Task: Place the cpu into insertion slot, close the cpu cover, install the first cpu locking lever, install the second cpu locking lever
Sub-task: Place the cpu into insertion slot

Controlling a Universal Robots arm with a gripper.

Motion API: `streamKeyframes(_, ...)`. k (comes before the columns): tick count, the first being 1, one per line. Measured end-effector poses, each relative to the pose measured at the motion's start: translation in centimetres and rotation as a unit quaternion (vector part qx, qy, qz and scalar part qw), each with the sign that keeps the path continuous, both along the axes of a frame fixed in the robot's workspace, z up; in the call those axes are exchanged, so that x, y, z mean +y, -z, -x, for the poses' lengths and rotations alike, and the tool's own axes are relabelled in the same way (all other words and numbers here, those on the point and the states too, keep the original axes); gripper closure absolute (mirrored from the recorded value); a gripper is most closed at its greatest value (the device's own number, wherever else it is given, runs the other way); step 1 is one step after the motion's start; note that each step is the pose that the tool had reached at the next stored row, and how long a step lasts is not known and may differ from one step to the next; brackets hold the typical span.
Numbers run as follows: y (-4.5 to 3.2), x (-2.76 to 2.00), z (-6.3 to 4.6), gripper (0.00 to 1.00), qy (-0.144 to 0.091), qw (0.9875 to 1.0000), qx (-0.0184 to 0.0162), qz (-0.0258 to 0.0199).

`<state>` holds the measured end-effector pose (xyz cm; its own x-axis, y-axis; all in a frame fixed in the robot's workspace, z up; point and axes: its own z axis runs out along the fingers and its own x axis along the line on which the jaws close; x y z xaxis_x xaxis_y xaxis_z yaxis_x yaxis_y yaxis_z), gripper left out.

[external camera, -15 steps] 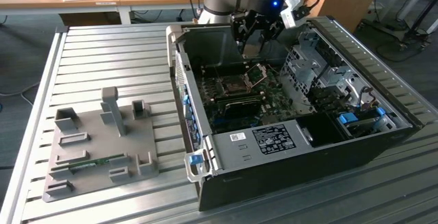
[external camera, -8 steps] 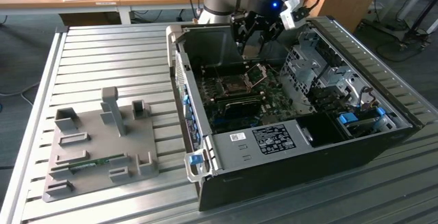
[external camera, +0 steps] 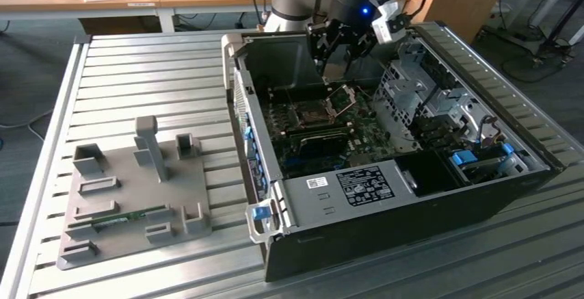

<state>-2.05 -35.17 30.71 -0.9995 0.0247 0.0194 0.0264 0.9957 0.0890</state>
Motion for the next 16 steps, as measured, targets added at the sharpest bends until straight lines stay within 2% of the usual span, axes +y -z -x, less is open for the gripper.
streamKeyframes(5, 0.17, 0.00, 0.0, 0.46, 0.000, 1.0000, -0.0001, -0.0003)
streamKeyframes(16, 1.88, 0.00, 0.0, 0.46, 0.000, 1.0000, 0.0000, -0.0001)
